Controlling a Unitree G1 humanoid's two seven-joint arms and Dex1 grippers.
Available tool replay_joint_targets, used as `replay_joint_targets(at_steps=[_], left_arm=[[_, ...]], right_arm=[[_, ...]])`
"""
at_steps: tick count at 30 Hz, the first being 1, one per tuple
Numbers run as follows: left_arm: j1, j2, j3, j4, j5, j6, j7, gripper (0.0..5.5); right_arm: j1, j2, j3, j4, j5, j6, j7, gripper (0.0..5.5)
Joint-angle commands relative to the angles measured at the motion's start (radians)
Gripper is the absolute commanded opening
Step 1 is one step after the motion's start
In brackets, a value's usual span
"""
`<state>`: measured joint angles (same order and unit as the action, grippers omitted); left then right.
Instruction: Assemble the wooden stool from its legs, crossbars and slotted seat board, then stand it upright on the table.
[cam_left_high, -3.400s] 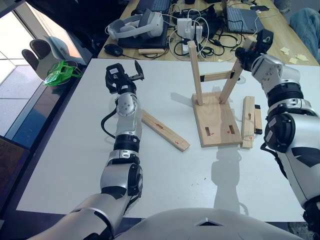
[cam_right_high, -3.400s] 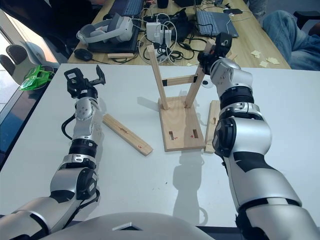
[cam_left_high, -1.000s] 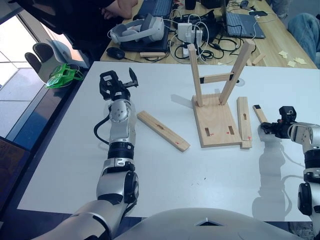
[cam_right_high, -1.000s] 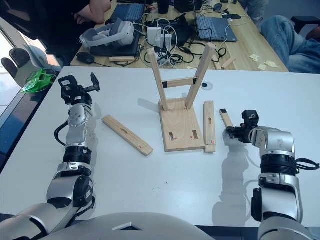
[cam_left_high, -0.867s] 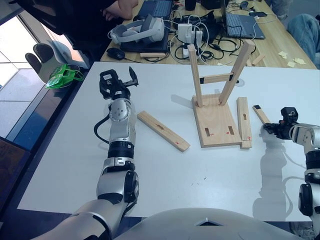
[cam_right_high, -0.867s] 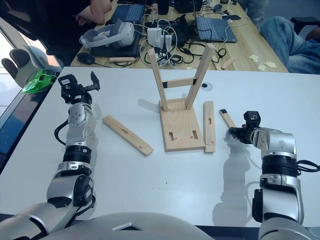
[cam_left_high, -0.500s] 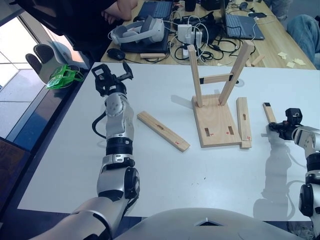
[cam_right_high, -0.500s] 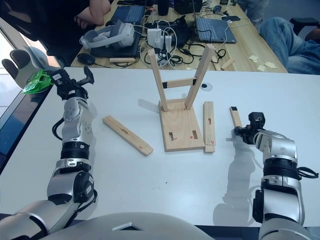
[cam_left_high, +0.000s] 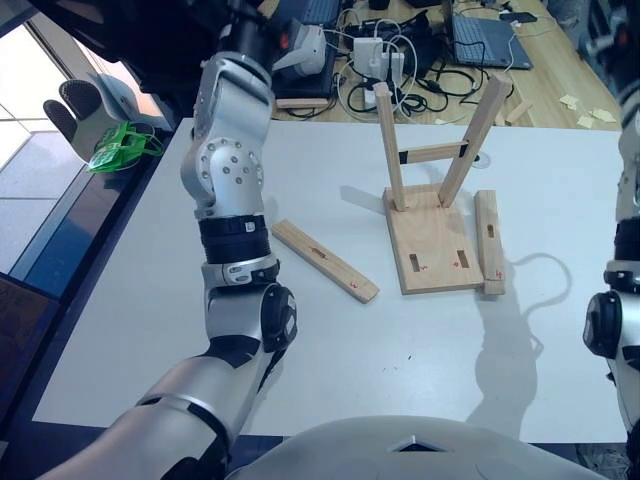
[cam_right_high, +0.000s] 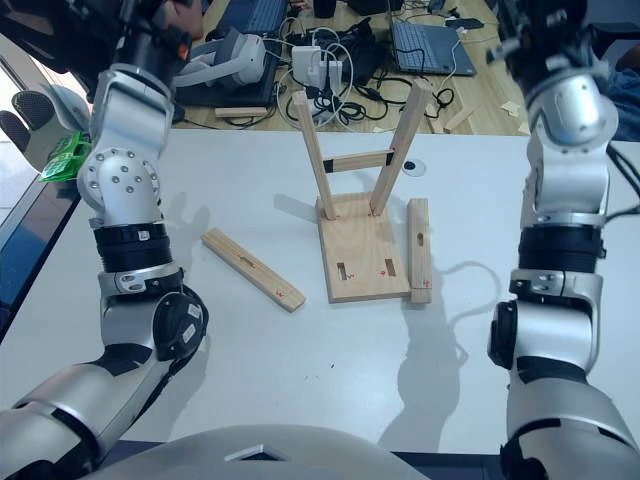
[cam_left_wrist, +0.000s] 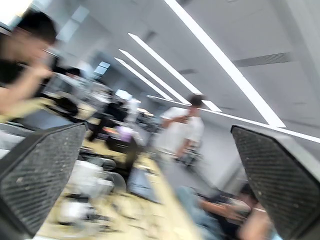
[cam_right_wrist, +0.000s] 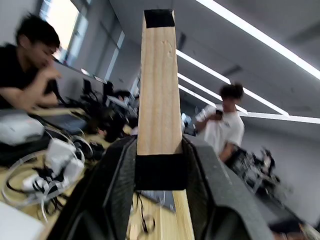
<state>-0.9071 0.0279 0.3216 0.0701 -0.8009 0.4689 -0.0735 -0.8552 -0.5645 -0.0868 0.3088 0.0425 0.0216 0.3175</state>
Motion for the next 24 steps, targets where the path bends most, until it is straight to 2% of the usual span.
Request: replay_joint_targets(at_steps=[1, 9, 13, 16, 22, 24], left_arm=[[0.029, -0.009, -0.014, -0.12, -0.18, 0.141, -0.063, 5.4], [0.061, 0.0, -0.083, -0.202, -0.2, 0.17, -0.109, 5.4], [0.057, -0.003, -0.076, -0.185, -0.189, 0.153, -0.096, 4.76], [0.047, -0.017, -0.053, -0.17, -0.196, 0.133, -0.059, 4.06], [0.042, -0.019, -0.042, -0.153, -0.185, 0.102, -0.027, 3.22], [0.045, -0.019, -0.045, -0.153, -0.186, 0.101, -0.024, 2.76]], right_arm=[[0.007, 0.065, 0.123, -0.148, 0.032, -0.127, 0.163, 1.29], [0.068, 0.151, 0.177, -0.318, 0.153, -0.02, 0.293, 1.29], [0.082, 0.159, 0.188, -0.357, 0.165, 0.017, 0.328, 1.29], [0.088, 0.163, 0.188, -0.371, 0.167, 0.035, 0.339, 1.29], [0.093, 0.167, 0.183, -0.384, 0.163, 0.047, 0.338, 1.29], [0.094, 0.168, 0.182, -0.388, 0.161, 0.05, 0.334, 1.29]])
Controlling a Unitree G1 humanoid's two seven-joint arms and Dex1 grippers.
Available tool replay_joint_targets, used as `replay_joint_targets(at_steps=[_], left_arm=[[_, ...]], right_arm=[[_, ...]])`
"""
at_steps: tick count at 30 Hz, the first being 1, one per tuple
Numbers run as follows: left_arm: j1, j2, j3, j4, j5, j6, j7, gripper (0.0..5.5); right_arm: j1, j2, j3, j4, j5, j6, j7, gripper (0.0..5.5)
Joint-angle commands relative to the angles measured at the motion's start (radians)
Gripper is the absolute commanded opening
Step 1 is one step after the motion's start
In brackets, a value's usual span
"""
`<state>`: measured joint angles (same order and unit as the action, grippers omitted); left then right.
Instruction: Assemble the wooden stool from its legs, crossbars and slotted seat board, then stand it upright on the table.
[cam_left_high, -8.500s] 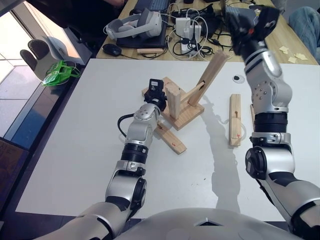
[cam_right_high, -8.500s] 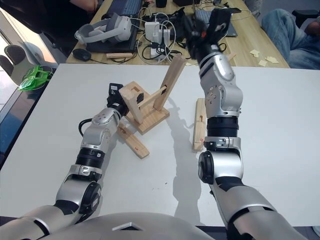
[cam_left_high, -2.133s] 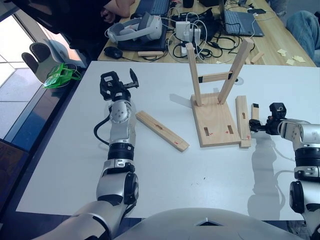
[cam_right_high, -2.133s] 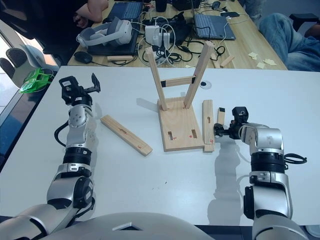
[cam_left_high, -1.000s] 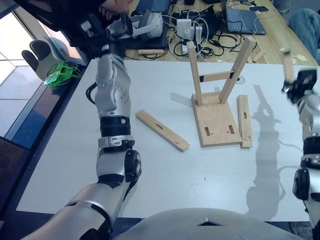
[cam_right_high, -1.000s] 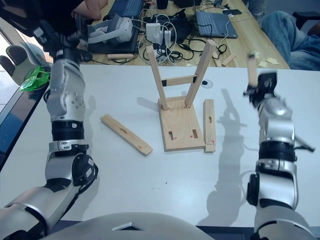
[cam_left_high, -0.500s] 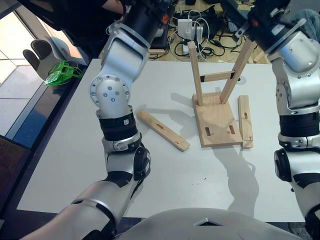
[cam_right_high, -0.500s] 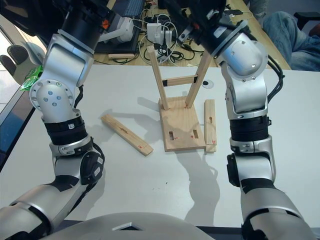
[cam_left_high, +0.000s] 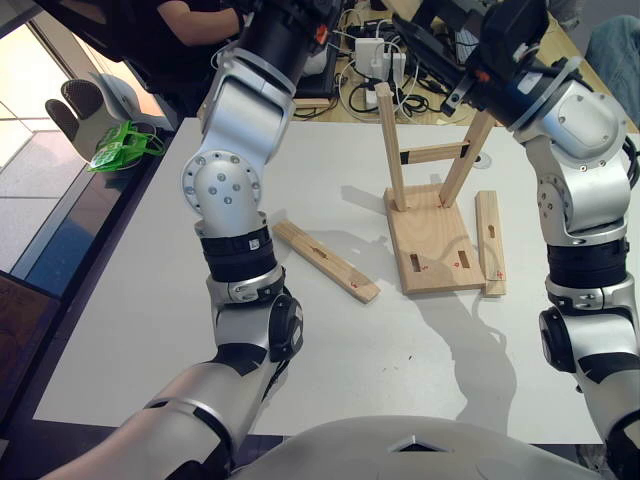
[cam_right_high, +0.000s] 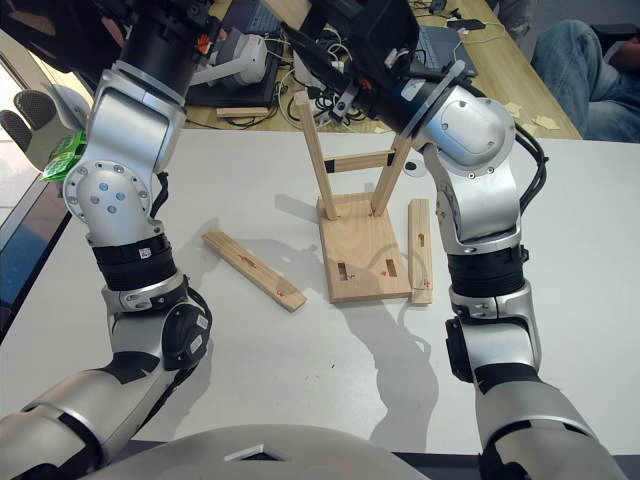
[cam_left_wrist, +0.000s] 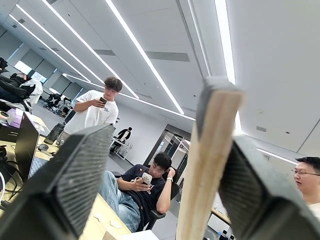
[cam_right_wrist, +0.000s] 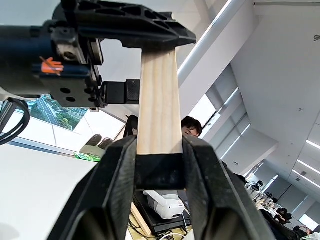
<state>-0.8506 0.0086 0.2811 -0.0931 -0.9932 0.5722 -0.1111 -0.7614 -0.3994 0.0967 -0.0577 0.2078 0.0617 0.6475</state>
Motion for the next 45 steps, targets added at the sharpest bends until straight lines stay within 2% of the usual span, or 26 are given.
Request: replay_joint_targets(at_steps=[1, 8, 16, 21, 31, 32, 40, 45], left_arm=[[-0.01, 0.0, -0.004, 0.01, 0.004, -0.002, 0.014, 2.66], [-0.003, 0.008, 0.004, 0.013, -0.002, 0.001, 0.024, 1.51], [0.037, 0.05, -0.018, -0.003, -0.024, 0.075, -0.011, 0.59], [0.068, 0.096, -0.031, 0.003, -0.034, 0.124, -0.056, 0.41], [0.12, 0.18, -0.044, 0.01, -0.005, 0.16, -0.106, 0.41], [0.121, 0.184, -0.035, 0.015, 0.001, 0.151, -0.095, 0.41], [0.098, 0.165, 0.038, 0.064, 0.077, 0.062, 0.04, 0.4], [0.229, 0.276, -0.043, 0.002, 0.282, 0.158, 0.166, 0.4]], right_arm=[[0.0, 0.003, -0.003, -0.021, -0.006, 0.01, 0.003, 1.29], [0.002, -0.002, -0.003, -0.014, -0.015, 0.009, 0.007, 1.29], [0.019, -0.018, 0.005, -0.002, -0.034, 0.002, 0.032, 1.29], [0.026, -0.024, 0.003, -0.005, -0.039, 0.004, 0.053, 1.29], [0.02, -0.029, -0.017, 0.0, -0.058, 0.015, 0.038, 1.29], [0.026, -0.04, -0.009, -0.002, -0.061, 0.037, 0.055, 1.66], [0.191, -0.241, 0.103, -0.093, -0.066, 0.18, 0.31, 2.91], [0.318, -0.343, 0.116, -0.195, -0.058, 0.267, 0.384, 3.77]])
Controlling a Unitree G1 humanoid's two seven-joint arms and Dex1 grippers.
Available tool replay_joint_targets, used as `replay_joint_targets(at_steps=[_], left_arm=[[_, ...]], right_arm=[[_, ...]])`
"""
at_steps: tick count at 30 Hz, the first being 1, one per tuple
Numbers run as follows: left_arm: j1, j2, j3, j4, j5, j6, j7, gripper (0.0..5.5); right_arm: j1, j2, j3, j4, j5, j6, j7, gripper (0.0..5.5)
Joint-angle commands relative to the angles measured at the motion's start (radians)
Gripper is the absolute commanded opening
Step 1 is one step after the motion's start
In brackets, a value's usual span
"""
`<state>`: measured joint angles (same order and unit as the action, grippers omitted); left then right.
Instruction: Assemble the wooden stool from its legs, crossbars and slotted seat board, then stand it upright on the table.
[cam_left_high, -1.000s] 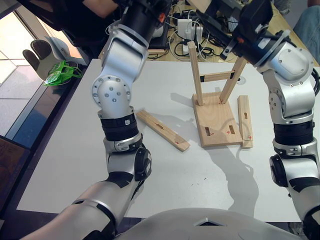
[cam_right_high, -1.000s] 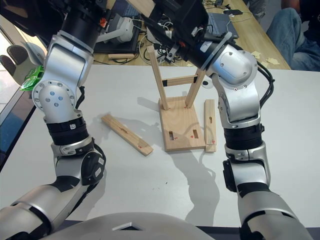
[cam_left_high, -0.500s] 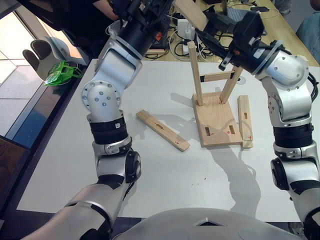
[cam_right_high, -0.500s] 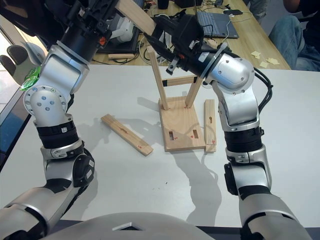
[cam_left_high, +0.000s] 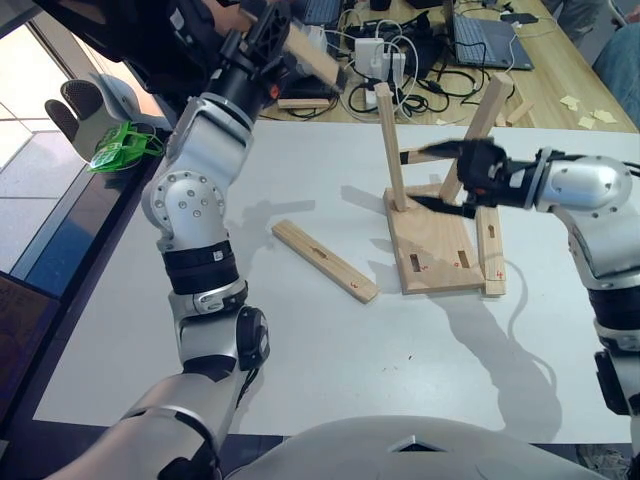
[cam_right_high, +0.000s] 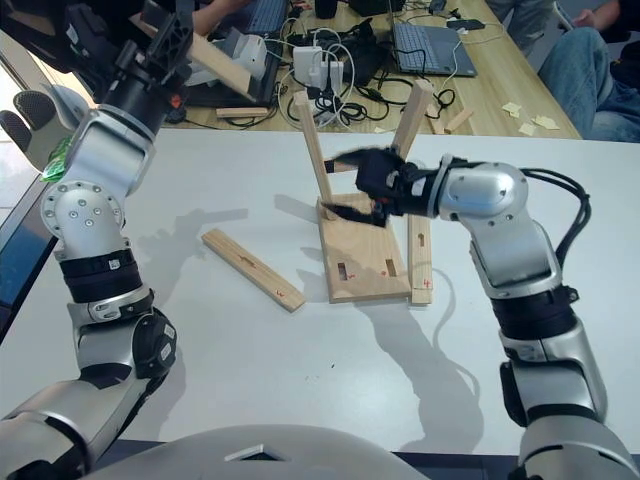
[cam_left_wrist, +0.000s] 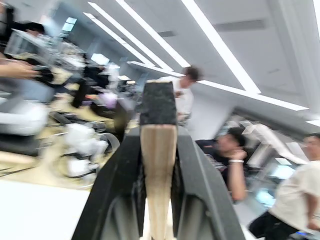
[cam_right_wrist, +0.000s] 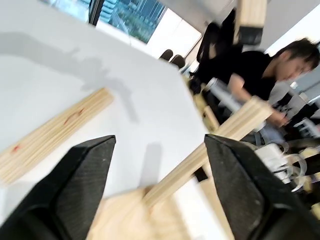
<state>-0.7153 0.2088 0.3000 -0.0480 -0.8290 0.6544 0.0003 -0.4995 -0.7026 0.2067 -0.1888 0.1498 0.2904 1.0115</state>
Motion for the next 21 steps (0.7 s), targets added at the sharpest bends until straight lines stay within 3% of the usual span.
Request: replay_joint_targets(at_steps=[1, 2, 4, 8, 14, 17, 21], left_arm=[[0.138, 0.097, -0.08, -0.061, 0.159, 0.107, 0.077, 0.4], [0.174, 0.118, -0.097, -0.079, 0.2, 0.133, 0.093, 0.4], [0.238, 0.155, -0.129, -0.14, 0.25, 0.201, 0.111, 0.4], [0.296, 0.189, -0.148, -0.294, 0.25, 0.403, 0.122, 0.4], [0.227, 0.006, 0.068, -0.401, 0.193, 0.741, 0.253, 0.4], [0.141, 0.019, 0.119, -0.368, 0.262, 0.614, 0.277, 0.4], [0.052, 0.065, 0.115, -0.248, 0.398, 0.309, 0.27, 0.4]], right_arm=[[0.069, -0.042, 0.007, -0.076, 0.001, 0.05, 0.017, 4.0], [0.076, -0.041, 0.006, -0.086, 0.002, 0.06, 0.013, 4.14], [0.09, -0.043, 0.004, -0.105, 0.007, 0.088, 0.009, 3.89], [0.134, -0.035, -0.001, -0.141, 0.002, 0.12, -0.021, 2.98], [0.168, 0.011, 0.011, -0.187, 0.012, 0.15, -0.077, 1.98], [0.108, 0.092, 0.07, -0.165, 0.071, 0.216, -0.053, 1.45], [-0.015, 0.192, 0.277, 0.048, -0.021, 0.215, 0.015, 0.77]])
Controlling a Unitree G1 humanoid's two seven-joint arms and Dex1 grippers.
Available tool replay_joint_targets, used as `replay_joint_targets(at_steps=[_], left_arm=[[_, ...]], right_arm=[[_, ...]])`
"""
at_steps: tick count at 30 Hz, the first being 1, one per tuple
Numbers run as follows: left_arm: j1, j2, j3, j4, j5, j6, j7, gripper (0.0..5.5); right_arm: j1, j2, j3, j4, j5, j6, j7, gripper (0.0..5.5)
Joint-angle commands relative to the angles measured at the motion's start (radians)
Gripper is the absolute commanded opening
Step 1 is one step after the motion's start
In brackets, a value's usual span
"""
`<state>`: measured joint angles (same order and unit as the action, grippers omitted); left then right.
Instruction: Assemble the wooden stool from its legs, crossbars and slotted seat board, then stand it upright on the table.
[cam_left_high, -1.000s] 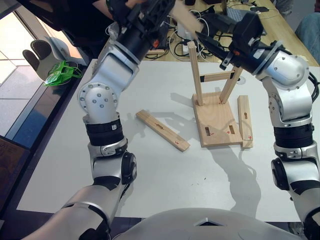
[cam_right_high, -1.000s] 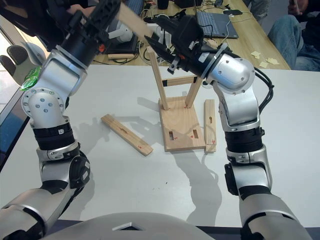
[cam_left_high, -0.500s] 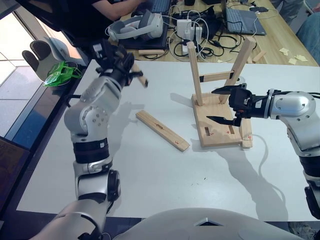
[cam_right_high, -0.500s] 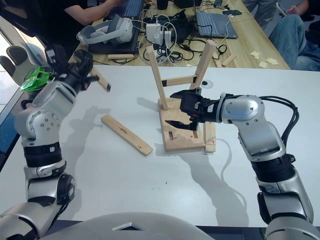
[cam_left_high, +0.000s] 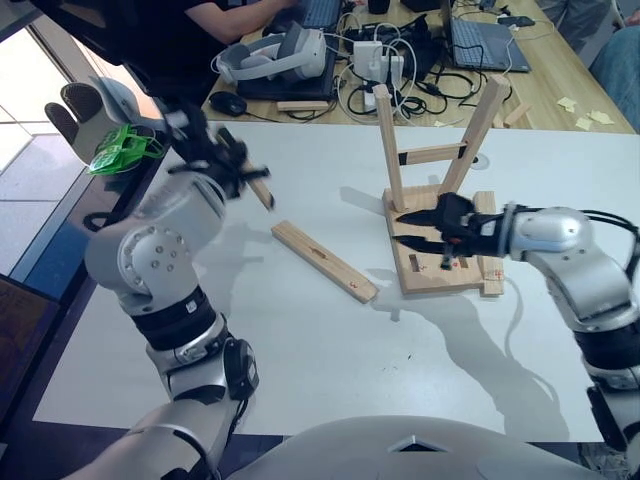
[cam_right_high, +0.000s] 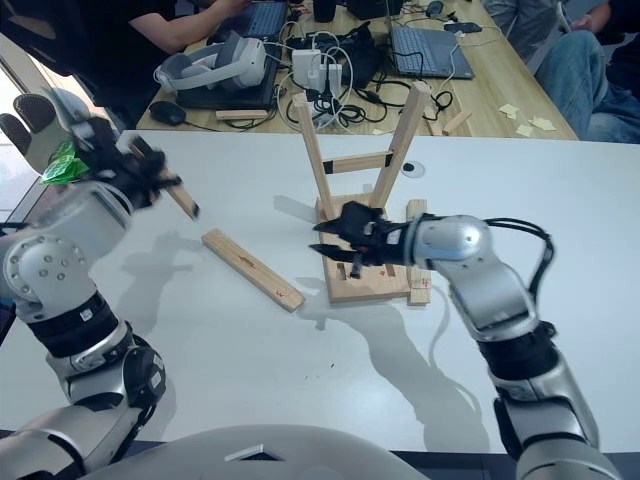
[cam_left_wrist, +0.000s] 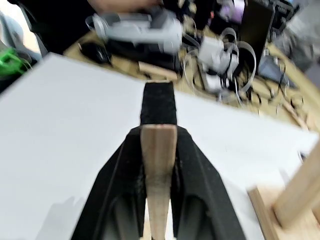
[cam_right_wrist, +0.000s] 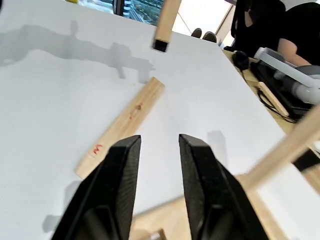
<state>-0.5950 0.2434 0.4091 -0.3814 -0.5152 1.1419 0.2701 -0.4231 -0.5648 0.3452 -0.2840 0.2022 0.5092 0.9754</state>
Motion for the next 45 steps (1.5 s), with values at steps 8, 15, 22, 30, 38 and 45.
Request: replay_joint_targets(at_steps=[8, 15, 22, 30, 38, 45], left_arm=[[-0.046, -0.037, 0.007, 0.098, 0.129, -0.313, 0.022, 0.4], [-0.053, -0.028, 0.008, 0.098, 0.155, -0.312, 0.016, 0.4], [-0.03, -0.026, -0.013, 0.096, 0.143, -0.255, -0.023, 0.4], [0.056, -0.073, -0.089, -0.047, 0.058, 0.011, -0.104, 0.4], [-0.026, -0.32, 0.139, -0.186, 0.087, 0.458, 0.008, 0.4], [0.073, -0.383, 0.073, -0.179, 0.129, 0.472, 0.031, 0.4]], right_arm=[[-0.22, 0.172, 0.356, 0.487, -0.379, -0.134, -0.033, 0.0], [-0.144, 0.207, 0.385, 0.39, -0.316, -0.118, 0.119, 0.0], [-0.137, 0.27, 0.312, 0.353, -0.266, -0.056, 0.099, 0.0], [-0.093, 0.204, 0.053, 0.291, -0.268, 0.0, -0.13, 0.0], [0.108, 0.286, -0.163, 0.223, -0.183, -0.061, -0.385, 0.0], [0.108, 0.329, -0.159, 0.243, -0.165, -0.11, -0.418, 0.0]])
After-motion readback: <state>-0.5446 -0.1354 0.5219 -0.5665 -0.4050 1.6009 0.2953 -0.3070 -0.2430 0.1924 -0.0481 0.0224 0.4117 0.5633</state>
